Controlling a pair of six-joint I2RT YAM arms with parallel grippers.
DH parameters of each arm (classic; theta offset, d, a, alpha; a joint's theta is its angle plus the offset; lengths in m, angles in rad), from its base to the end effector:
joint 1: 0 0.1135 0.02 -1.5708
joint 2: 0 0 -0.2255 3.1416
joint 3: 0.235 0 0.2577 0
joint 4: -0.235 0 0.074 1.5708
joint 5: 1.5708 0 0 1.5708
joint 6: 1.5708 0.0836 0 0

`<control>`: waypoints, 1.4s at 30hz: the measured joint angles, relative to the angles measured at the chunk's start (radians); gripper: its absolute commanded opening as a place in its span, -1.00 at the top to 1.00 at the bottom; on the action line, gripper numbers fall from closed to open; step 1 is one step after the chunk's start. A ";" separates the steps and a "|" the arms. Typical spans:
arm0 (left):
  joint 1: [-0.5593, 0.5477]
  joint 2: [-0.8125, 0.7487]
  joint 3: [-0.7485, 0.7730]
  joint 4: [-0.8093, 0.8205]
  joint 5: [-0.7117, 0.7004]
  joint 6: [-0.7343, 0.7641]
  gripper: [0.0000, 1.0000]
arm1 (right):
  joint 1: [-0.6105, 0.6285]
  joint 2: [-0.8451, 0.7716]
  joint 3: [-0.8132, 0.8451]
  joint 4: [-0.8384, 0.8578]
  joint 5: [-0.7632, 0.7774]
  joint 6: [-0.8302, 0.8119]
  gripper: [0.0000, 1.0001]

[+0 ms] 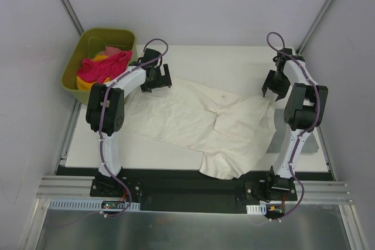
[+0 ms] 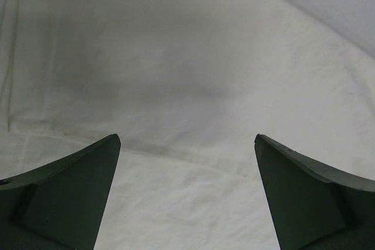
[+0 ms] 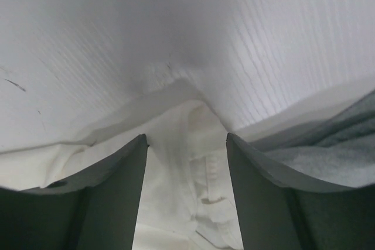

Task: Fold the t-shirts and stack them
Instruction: Fold the tshirt

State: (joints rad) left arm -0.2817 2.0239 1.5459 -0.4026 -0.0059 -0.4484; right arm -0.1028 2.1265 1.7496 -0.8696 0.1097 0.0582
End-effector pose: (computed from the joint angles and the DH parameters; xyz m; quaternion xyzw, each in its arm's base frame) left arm 0.4508 -0.1300 0.1327 -0.0793 0.9377 -0.1182 0.3170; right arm 0.4408 -0.0547 0.1197 0.0881 0.9815 -0.0577 0.1600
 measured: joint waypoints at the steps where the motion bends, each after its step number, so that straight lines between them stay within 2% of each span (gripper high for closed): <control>1: 0.003 0.013 0.010 0.000 0.005 0.000 -0.98 | 0.001 0.012 0.011 0.009 -0.010 -0.008 -0.14; 9: 0.035 0.054 0.032 -0.004 0.016 0.000 -0.98 | 0.003 0.112 0.069 0.045 -0.046 -0.035 -0.06; 12: 0.046 0.054 0.034 -0.004 0.021 0.000 -0.99 | 0.003 0.116 0.069 0.047 -0.042 -0.043 0.24; 13: 0.048 0.054 0.034 -0.004 0.022 0.000 -0.99 | 0.003 0.116 0.068 0.047 -0.038 -0.046 0.50; 15: 0.048 0.055 0.034 -0.004 0.024 -0.001 -0.99 | 0.002 0.116 0.066 0.047 -0.029 -0.054 0.68; 16: 0.047 0.056 0.034 -0.004 0.024 -0.001 -0.99 | 0.001 0.116 0.066 0.044 -0.018 -0.053 0.84; 18: 0.047 0.060 0.034 -0.004 0.024 -0.002 -0.99 | -0.001 0.116 0.066 0.043 -0.010 -0.053 0.98; 24: 0.047 0.069 0.034 -0.005 0.024 -0.006 -0.99 | 0.002 0.115 0.103 0.043 0.013 -0.043 0.99; 35: 0.047 0.108 0.091 -0.006 0.024 -0.024 -0.99 | 0.006 0.131 0.354 0.051 0.088 -0.032 0.98; 41: 0.048 0.169 0.170 -0.008 0.011 -0.059 -0.99 | 0.003 0.225 0.464 0.095 0.073 -0.031 0.82; 42: 0.048 0.174 0.179 -0.008 0.003 -0.066 -0.98 | 0.003 0.237 0.468 0.100 0.074 -0.029 0.66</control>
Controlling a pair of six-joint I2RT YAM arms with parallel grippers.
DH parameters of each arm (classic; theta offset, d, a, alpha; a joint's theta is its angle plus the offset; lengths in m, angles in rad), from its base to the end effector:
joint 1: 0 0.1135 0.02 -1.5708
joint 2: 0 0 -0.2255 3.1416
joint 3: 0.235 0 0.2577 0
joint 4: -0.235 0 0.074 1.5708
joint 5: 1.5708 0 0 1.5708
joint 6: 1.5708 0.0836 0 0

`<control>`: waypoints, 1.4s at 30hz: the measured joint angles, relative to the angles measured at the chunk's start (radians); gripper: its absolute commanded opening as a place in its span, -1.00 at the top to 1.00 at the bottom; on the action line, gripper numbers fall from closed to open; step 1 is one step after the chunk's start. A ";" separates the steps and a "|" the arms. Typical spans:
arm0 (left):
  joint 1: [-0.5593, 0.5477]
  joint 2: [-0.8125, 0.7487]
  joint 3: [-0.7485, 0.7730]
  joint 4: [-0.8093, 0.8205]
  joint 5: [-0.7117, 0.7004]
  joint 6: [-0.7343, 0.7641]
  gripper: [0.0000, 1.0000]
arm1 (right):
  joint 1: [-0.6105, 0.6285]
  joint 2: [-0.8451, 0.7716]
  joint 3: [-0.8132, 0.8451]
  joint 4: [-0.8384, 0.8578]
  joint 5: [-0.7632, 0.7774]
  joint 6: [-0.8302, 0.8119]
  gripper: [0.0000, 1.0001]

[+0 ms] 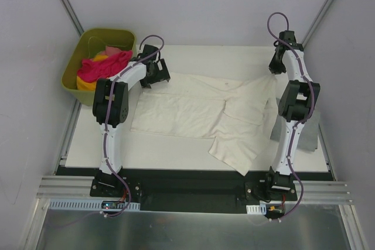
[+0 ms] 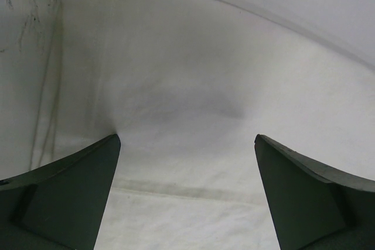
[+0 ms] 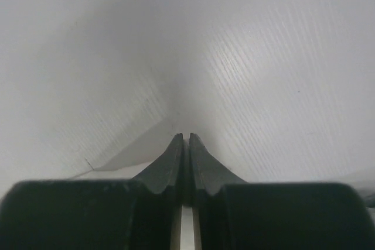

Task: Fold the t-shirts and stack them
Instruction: Fold the tshirt

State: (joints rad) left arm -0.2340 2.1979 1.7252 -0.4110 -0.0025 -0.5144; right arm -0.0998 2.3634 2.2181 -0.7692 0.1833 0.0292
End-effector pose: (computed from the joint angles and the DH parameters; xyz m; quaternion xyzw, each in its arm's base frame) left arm 0.4891 -0.1164 0.1136 -0.1320 0.9323 -0.1220 0.3140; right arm 0.5284 -0.0682 0.1711 0.0902 0.9388 -0.0979 0.3177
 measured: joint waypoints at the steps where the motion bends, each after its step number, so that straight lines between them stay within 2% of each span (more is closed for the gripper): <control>1: 0.000 0.004 0.006 0.000 -0.006 -0.006 -0.99 | -0.001 0.009 0.001 0.003 0.000 0.001 0.53; 2: 0.000 0.005 0.008 0.000 -0.010 -0.014 -0.99 | -0.002 0.019 0.001 0.002 0.004 0.004 0.36; 3: 0.000 0.005 0.008 -0.002 -0.016 -0.019 -0.98 | -0.002 0.023 0.000 0.002 0.011 0.006 0.08; 6: 0.000 0.005 0.008 -0.008 -0.039 -0.033 -0.99 | -0.004 0.023 -0.010 -0.002 0.040 0.007 -0.36; 12: 0.000 -0.014 -0.027 -0.006 -0.076 -0.057 -0.99 | -0.010 -0.040 -0.092 -0.021 0.074 -0.010 -0.73; 16: 0.000 -0.044 -0.065 -0.022 -0.085 -0.064 -0.99 | -0.012 -0.161 -0.188 -0.047 0.053 -0.024 -0.93; 23: -0.008 -0.128 -0.073 -0.052 -0.085 -0.053 -0.98 | 0.011 -0.484 -0.444 -0.031 -0.009 -0.032 -0.93; 28: -0.064 -0.279 -0.134 -0.038 -0.085 -0.039 -0.98 | 0.089 -0.692 -0.695 0.008 -0.062 -0.031 -0.93; 32: -0.123 -0.436 -0.276 -0.030 -0.085 -0.041 -0.99 | 0.187 -0.797 -0.867 0.021 -0.068 -0.029 -0.93; 36: -0.141 -0.612 -0.493 -0.035 -0.085 -0.076 -0.99 | 0.267 -0.872 -0.974 0.034 -0.073 -0.011 -0.94; 42: -0.130 -0.866 -0.808 -0.105 -0.097 -0.173 -0.99 | 0.288 -0.977 -1.093 0.031 -0.113 0.021 -0.98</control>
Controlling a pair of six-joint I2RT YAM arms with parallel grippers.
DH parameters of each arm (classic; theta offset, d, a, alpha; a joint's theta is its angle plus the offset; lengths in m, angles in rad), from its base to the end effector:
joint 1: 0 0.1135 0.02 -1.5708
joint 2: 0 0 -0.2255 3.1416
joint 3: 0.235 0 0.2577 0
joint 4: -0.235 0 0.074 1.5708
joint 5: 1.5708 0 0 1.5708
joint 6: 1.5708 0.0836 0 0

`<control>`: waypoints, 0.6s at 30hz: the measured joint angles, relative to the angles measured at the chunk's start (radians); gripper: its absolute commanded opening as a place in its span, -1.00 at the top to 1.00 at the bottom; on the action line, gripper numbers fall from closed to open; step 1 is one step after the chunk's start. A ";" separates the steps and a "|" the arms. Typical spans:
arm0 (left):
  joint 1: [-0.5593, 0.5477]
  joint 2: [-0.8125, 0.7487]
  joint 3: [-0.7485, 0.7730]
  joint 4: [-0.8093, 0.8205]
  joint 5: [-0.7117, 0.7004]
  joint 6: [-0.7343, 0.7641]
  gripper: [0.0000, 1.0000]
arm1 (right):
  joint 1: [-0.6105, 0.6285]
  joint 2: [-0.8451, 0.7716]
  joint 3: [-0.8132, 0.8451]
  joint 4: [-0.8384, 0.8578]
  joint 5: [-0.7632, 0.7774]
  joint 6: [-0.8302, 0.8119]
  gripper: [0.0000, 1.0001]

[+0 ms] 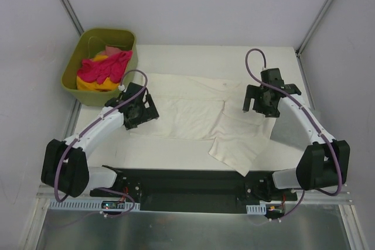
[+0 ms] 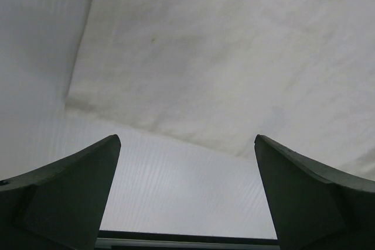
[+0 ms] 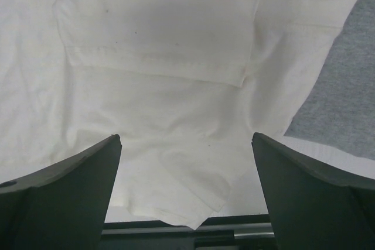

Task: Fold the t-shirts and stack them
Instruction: Fold the tshirt

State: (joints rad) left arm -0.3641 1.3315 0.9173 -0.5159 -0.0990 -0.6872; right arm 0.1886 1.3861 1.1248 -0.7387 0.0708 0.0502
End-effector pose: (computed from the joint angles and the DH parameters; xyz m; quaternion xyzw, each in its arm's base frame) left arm 0.2964 -0.1041 0.1606 -0.1678 0.9331 -0.1172 0.2956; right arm 0.3166 0.0544 0.1959 -0.0564 0.9573 -0.0002 0.2834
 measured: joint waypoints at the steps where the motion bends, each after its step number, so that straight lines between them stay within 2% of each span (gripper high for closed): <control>1: 0.000 -0.032 -0.036 -0.010 -0.007 -0.014 -0.99 | 0.000 -0.005 -0.008 -0.003 0.002 0.011 -0.98; 2: 0.000 -0.055 -0.063 -0.014 -0.012 -0.026 -0.99 | -0.001 -0.005 -0.010 -0.007 0.006 0.023 -0.84; 4: 0.014 -0.085 -0.103 -0.032 -0.014 -0.047 -0.99 | -0.006 0.012 -0.009 -0.008 0.009 0.049 -0.69; 5: 0.023 -0.086 -0.109 -0.040 -0.015 -0.055 -0.98 | -0.013 0.028 -0.008 -0.007 0.007 0.063 -0.48; 8: 0.043 -0.075 -0.112 -0.045 -0.019 -0.068 -0.99 | -0.044 0.114 -0.004 -0.006 0.000 0.103 -0.14; 13: 0.045 -0.037 -0.100 -0.047 -0.035 -0.078 -0.99 | -0.086 0.253 0.011 -0.008 0.023 0.145 0.07; 18: 0.045 0.009 -0.054 -0.046 -0.042 -0.077 -0.99 | -0.103 0.310 0.051 -0.010 0.066 0.153 0.11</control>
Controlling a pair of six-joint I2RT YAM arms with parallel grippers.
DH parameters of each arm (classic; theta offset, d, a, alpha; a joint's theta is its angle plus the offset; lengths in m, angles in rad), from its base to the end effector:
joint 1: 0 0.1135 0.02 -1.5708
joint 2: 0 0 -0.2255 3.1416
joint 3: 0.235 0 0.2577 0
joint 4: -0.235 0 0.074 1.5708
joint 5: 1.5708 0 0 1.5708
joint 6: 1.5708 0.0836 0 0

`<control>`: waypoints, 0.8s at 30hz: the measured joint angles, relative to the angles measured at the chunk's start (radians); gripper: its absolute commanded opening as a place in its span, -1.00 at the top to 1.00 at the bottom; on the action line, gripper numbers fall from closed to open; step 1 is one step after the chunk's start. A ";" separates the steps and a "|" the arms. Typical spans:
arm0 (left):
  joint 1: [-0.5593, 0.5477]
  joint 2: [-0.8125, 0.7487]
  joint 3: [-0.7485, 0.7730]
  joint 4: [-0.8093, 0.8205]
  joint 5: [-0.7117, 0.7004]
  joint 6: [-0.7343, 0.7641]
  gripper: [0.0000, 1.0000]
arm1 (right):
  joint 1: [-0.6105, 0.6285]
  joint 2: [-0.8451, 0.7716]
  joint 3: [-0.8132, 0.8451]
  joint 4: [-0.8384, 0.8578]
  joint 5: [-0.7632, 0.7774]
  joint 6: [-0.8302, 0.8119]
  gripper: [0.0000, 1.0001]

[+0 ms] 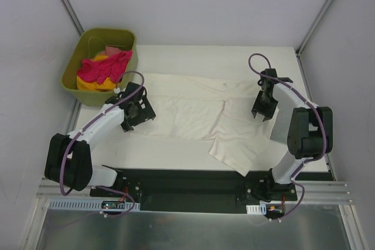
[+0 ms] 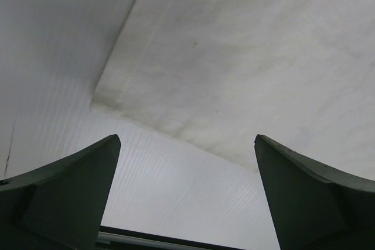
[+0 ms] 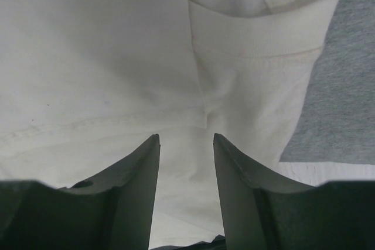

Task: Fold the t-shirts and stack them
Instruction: Fold the tshirt

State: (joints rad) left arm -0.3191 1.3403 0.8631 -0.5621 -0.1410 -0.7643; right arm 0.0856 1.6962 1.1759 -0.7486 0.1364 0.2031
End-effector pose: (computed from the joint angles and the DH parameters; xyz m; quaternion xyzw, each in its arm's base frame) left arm 0.2868 -0.0824 0.1361 -0.2305 0.9347 -0.0768 0.2595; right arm 0.3418 0.0179 0.1150 0.0682 0.9840 -0.0451 0.1582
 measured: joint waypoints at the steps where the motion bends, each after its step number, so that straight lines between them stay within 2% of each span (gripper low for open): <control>1: 0.000 0.004 0.008 0.001 0.000 0.000 -0.99 | -0.002 0.006 0.006 0.001 0.008 0.000 0.11; 17: 0.000 0.021 0.037 0.001 -0.022 0.005 -0.99 | -0.030 0.081 0.008 0.023 0.003 -0.001 0.42; 24: 0.000 0.021 0.045 0.001 -0.026 0.006 -0.98 | -0.047 0.090 0.007 0.037 -0.014 -0.001 0.46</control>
State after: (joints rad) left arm -0.3191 1.3613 0.9085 -0.5610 -0.1673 -0.7578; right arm 0.0391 1.7866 1.1828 -0.7113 0.1226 0.2024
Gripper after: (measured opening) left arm 0.993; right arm 0.278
